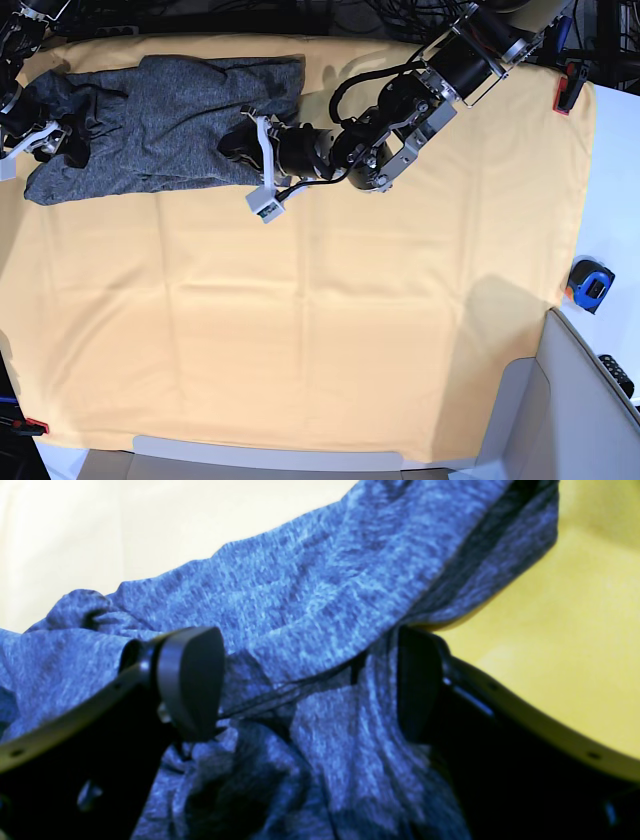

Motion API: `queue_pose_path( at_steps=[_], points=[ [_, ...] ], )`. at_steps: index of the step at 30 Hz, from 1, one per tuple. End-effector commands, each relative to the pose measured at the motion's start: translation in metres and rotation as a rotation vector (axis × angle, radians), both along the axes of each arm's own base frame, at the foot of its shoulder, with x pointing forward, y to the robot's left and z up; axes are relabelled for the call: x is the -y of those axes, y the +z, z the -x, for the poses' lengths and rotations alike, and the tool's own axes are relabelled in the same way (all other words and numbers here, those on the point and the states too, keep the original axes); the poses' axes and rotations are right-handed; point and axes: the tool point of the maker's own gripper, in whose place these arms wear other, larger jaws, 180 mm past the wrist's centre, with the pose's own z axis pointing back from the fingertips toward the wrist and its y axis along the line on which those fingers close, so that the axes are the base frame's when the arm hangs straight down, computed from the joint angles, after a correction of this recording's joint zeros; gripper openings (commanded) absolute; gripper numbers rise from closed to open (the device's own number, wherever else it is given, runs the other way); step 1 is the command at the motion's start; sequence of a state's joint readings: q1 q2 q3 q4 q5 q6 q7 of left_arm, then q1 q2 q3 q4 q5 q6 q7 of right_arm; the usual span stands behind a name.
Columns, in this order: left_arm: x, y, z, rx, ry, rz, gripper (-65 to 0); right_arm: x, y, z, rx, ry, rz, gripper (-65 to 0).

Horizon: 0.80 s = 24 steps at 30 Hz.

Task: Fold the T-shirt properly
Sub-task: 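Carry the held strip end toward the right gripper, folding it over, then grasp the folded bundle with the right gripper and fold it toward the left gripper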

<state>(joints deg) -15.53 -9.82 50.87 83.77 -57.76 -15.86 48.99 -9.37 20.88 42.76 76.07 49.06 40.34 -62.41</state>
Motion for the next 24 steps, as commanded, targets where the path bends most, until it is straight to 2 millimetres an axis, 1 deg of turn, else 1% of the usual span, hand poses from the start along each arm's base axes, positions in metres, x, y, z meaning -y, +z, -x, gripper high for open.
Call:
queue_pose_path(
  at_steps=[1, 3, 4, 6, 10, 12, 14, 16, 17, 20, 22, 24],
  points=[
    [0.006, 0.016, -0.008, 0.029, 0.005, 0.049, -65.0, -0.014, -0.029, 0.03, -0.177, 0.057, -0.003, -16.2],
    [0.006, 0.016, -0.008, 0.029, 0.005, 0.049, -65.0, -0.017, -0.025, 0.028, -0.165, 0.064, 0.005, -22.0],
    [0.006, 0.016, -0.008, 0.029, 0.005, 0.049, -65.0, -0.019, -0.024, 0.027, -0.156, 0.068, 0.007, -26.7],
    [0.006, 0.016, -0.008, 0.029, 0.005, 0.049, -65.0, -0.021, -0.021, 0.025, -0.147, 0.072, 0.012, -38.3],
    [0.006, 0.016, -0.008, 0.029, 0.005, 0.049, -65.0, -0.021, -0.02, 0.023, -0.142, 0.074, 0.017, -64.5],
    [0.006, 0.016, -0.008, 0.029, 0.005, 0.049, -65.0, -0.021, -0.014, 0.021, -0.127, 0.082, 0.034, -65.0],
    [0.006, 0.016, -0.008, 0.029, 0.005, 0.049, -65.0, -0.022, -0.003, 0.019, -0.106, 0.103, 0.072, -65.0],
    [0.005, 0.015, -0.008, 0.027, 0.006, 0.046, -65.0, -0.027, 0.017, 0.014, -0.058, 0.138, 0.134, -65.0],
    [0.005, 0.015, -0.008, 0.027, 0.006, 0.046, -65.0, -0.032, 0.024, 0.013, -0.039, 0.151, 0.152, -65.0],
    [0.004, 0.014, -0.007, 0.024, 0.007, 0.045, -65.0, -0.048, 0.055, 0.006, 0.044, 0.202, 0.234, -65.0],
    [0.004, 0.012, -0.004, 0.014, 0.008, 0.044, -65.0, -0.063, 0.073, 0.004, 0.097, 0.231, 0.275, -65.0],
    [0.004, 0.012, -0.004, 0.014, 0.008, 0.044, -65.0, -0.082, 0.087, 0.0, 0.143, 0.281, 0.303, -65.0]
  ],
)
